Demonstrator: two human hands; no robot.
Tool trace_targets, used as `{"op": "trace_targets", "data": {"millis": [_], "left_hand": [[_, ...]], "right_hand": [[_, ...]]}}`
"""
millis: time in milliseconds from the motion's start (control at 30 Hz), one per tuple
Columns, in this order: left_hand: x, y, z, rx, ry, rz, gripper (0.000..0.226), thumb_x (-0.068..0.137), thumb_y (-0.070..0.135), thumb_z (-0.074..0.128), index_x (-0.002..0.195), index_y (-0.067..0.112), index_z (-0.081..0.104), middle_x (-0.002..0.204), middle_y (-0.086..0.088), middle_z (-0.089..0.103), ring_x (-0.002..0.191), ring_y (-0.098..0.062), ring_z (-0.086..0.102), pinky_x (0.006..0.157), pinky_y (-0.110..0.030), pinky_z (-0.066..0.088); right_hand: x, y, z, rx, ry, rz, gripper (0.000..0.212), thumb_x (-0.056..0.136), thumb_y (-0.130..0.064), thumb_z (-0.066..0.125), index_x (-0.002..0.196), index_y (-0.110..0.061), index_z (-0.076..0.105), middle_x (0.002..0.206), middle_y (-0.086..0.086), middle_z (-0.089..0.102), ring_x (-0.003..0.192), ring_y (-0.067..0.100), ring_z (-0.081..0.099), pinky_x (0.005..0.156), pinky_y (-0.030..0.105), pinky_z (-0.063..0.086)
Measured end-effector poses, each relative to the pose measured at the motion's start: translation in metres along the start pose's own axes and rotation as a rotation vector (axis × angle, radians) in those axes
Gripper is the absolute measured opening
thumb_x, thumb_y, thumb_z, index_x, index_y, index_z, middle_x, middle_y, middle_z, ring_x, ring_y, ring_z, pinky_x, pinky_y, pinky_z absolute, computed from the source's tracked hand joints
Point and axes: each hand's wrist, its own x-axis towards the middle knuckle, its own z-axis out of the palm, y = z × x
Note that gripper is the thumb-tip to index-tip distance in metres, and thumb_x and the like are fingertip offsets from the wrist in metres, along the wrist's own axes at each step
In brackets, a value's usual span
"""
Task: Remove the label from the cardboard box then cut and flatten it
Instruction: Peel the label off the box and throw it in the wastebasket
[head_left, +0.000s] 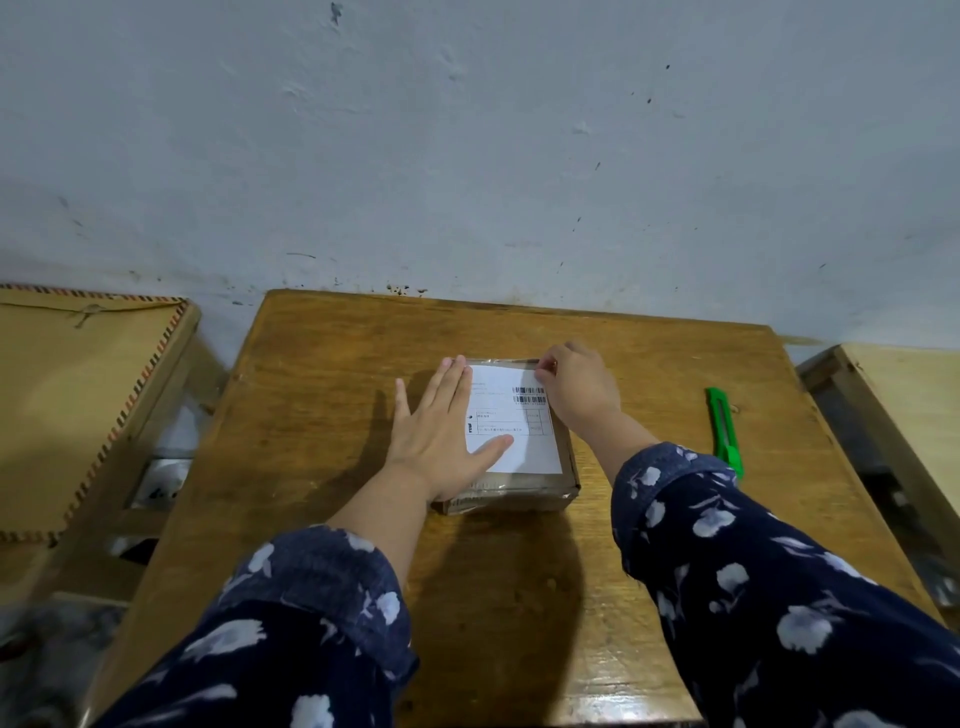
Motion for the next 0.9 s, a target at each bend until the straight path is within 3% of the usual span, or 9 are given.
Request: {"op": "trace_targets", "data": {"millis": [200,433,767,833,900], "left_hand": [[0.001,0.000,0.000,0.007,0.002,-0.005,0.096,0.084,0.077,0.021,0.152,0.017,-0.011,0.160,0.004,-0.020,0.144,-0.010,-0.024,0.115,-0.058,-0.011],[0.000,0.000,0.000,0.006,-0.002,-0.004,0.097,0.084,0.077,0.021,0.152,0.017,-0.012,0.159,0.004,-0.021,0.144,-0.010,-0.024,0.115,-0.059,-0.010],[0.001,0.001,-0.002,0.004,-0.007,-0.009,0.101,0.081,0.081,0.022,0.152,0.016,-0.011,0.160,0.004,-0.019,0.145,-0.010,-0.021,0.114,-0.058,-0.012],[0.001,0.001,-0.003,0.006,-0.011,-0.013,0.102,0.081,0.081,0.023,0.152,0.017,-0.011,0.160,0.004,-0.019,0.145,-0.010,-0.021,0.114,-0.058,-0.011],[0.001,0.001,-0.003,0.011,-0.016,-0.015,0.102,0.080,0.081,0.024,0.152,0.017,-0.011,0.160,0.004,-0.019,0.145,-0.010,-0.021,0.114,-0.059,-0.010]], "right_hand": [[0.004,-0.002,-0.001,-0.085,-0.014,-0.005,0.022,0.095,-0.026,0.046,0.106,-0.017,0.063,0.115,0.000,0.057,0.117,0.021,0.044,0.092,0.038,0.035],[-0.002,-0.004,0.007,-0.353,0.013,-0.091,0.027,0.095,-0.015,0.038,0.116,-0.017,0.054,0.116,0.002,0.052,0.108,0.022,0.043,0.089,0.036,0.030],[-0.018,-0.018,-0.005,-0.157,-0.167,-0.040,0.029,0.093,-0.014,0.036,0.115,-0.019,0.055,0.115,-0.001,0.050,0.112,0.020,0.041,0.085,0.037,0.022],[-0.020,-0.025,-0.010,-0.125,-0.236,-0.007,0.027,0.093,-0.012,0.036,0.105,-0.021,0.058,0.111,-0.002,0.051,0.109,0.019,0.042,0.084,0.038,0.022],[-0.021,-0.028,-0.018,-0.144,-0.312,0.002,0.028,0.095,-0.011,0.033,0.077,-0.023,0.051,0.100,-0.001,0.051,0.097,0.020,0.044,0.084,0.039,0.026]]}}
